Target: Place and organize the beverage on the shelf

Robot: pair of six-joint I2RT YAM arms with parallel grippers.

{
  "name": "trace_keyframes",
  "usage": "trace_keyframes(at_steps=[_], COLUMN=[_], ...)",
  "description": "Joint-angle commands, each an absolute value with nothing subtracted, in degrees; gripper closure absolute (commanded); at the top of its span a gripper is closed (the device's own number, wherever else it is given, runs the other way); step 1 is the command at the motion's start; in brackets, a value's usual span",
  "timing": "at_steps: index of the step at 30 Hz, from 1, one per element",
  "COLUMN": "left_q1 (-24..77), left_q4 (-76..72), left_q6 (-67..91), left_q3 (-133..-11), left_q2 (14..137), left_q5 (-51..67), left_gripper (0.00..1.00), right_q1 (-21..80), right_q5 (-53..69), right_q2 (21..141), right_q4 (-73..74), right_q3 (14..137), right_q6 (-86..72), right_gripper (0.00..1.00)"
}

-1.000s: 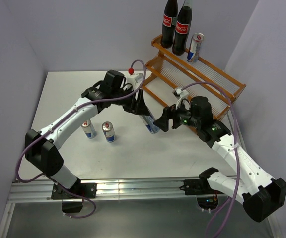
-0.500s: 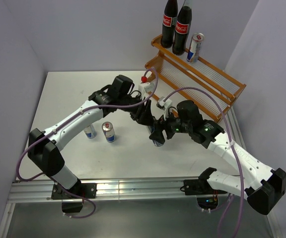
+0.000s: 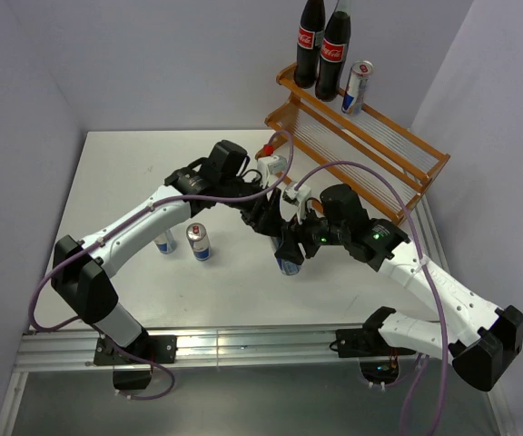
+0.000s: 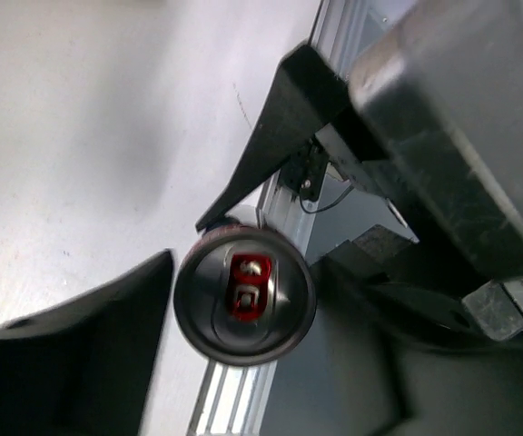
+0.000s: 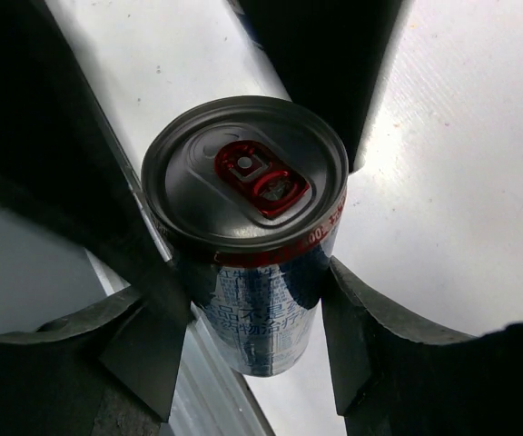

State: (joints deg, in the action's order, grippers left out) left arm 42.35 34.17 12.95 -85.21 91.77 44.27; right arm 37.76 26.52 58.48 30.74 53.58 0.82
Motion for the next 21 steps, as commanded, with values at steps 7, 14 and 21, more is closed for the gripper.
trace_keyframes(at_steps=[7, 14, 21], left_q1=[41.7, 31.8, 27.4], left_q4=[25.1, 16.8, 23.8], left_q6=[16.8, 30.7, 31.6], left_q3=[-87.6, -84.6, -83.8], left_q2=[87.7, 82.9, 74.2], left_q5=[42.4, 36.1, 8.6], left_gripper=[0.01, 0.01, 0.0], right_q1=[38.7, 38.7, 38.6], right_q5=[26.6, 17.9, -1.9], right_q2=[50.8, 49.2, 46.0], right_q4=[17.8, 12.4, 5.3], right_q3=[51.0, 48.3, 45.5], right_q6=[-2.0, -4.9, -10.2], right_gripper=[1.0, 1.0, 1.0])
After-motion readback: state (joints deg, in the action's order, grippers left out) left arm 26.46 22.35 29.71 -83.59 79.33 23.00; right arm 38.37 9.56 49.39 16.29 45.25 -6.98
